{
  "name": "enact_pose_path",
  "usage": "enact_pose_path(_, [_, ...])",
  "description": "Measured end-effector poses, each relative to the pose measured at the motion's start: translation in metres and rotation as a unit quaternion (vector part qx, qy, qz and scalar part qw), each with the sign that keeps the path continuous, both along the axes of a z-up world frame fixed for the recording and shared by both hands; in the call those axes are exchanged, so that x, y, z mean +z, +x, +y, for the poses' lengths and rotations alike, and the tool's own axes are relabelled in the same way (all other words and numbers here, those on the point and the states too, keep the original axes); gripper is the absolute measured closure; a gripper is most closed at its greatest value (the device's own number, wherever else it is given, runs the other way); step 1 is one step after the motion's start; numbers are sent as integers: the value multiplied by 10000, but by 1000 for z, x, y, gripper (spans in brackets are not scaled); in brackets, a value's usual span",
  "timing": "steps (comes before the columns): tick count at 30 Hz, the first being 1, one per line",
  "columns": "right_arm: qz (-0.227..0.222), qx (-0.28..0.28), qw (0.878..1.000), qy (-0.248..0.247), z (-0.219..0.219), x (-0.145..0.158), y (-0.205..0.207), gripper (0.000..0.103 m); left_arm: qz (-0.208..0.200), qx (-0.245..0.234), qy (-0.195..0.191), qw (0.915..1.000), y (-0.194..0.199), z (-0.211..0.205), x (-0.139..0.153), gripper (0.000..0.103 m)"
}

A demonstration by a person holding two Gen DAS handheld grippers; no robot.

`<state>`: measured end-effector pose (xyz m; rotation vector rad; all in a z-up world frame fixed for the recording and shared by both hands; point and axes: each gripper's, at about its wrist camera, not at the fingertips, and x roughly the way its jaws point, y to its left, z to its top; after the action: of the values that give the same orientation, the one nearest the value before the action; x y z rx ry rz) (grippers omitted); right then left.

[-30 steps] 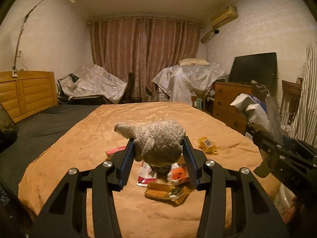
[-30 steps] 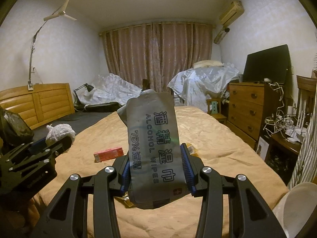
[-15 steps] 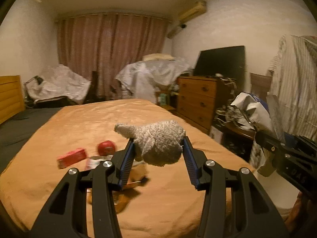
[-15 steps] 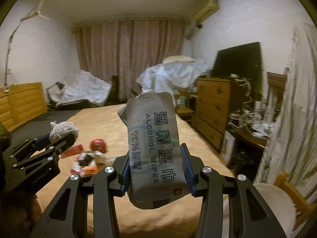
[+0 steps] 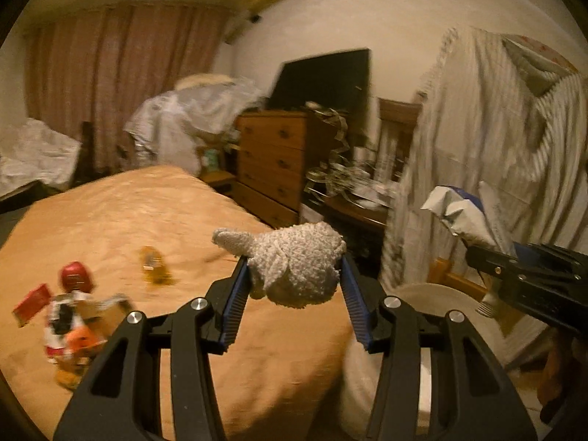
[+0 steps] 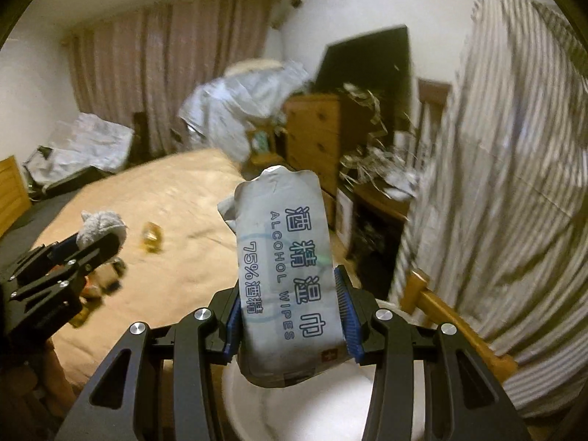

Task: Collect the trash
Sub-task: 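Carry the towel and wipes packet with both tools over the white bucket, then open both tools to drop the towel and wipes packet into the bucket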

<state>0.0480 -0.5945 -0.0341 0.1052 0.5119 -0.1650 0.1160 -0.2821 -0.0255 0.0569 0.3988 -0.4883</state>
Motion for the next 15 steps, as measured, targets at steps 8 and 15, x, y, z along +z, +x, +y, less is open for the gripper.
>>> enact_pose_path(8, [913,-203,9940,576,-89,-40,22,57,773,-1006,235,9916,16,-81,-37,55])
enact_pose_path(15, [1306,-231,9868,924,-114,-77,37,57,1358,-1259,546,9812,30,-104,-77,55])
